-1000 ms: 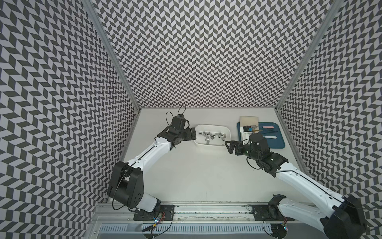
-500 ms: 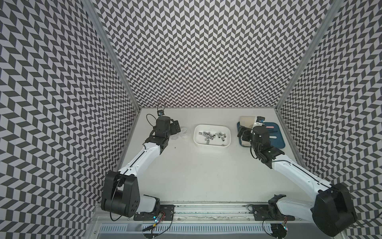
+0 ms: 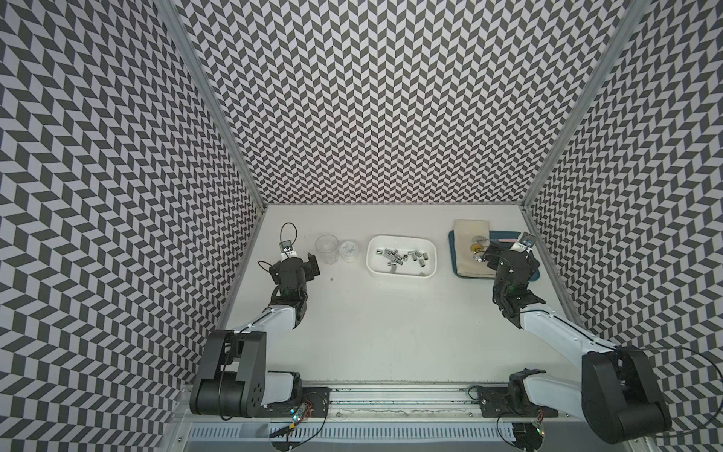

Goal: Put the socket on the desktop into the storage box
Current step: Reset both arms

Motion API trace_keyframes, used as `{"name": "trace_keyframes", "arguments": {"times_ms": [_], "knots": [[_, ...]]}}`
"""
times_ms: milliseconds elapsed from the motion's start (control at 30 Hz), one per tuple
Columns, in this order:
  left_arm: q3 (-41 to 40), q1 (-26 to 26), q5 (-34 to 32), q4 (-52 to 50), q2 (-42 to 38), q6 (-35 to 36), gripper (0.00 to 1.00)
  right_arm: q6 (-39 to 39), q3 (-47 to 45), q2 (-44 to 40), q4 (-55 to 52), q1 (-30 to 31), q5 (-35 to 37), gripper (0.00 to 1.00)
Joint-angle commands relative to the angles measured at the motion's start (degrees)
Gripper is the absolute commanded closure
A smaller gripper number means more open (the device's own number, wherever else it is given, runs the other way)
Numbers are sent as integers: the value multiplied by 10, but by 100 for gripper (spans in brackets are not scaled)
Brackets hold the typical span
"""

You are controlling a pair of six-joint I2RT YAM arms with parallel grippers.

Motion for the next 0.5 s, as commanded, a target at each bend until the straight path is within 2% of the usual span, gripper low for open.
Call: {"name": "trace_keyframes", "arguments": {"times_ms": [0, 167, 267, 300, 367, 433, 467], "knots": [[-29, 5, -9, 151, 11, 13, 3, -12, -47, -2, 83, -12, 22, 0], [-61, 4, -5, 227, 40, 23, 2, -44, -128, 11, 217, -12, -11, 0], [-120, 3, -2, 352, 66, 26, 2, -95, -181, 17, 322, -11, -68, 0], [-132, 3, 5, 385, 75, 35, 2, -103, -190, 11, 338, -11, -87, 0], [-123, 0, 41, 363, 74, 48, 1, -113, -210, 15, 393, -11, -92, 0], [-142, -3, 73, 423, 103, 67, 1, -122, -223, 21, 432, -11, -108, 0], [-159, -5, 76, 491, 128, 79, 0, -125, -230, 26, 458, -11, -121, 0]]}}
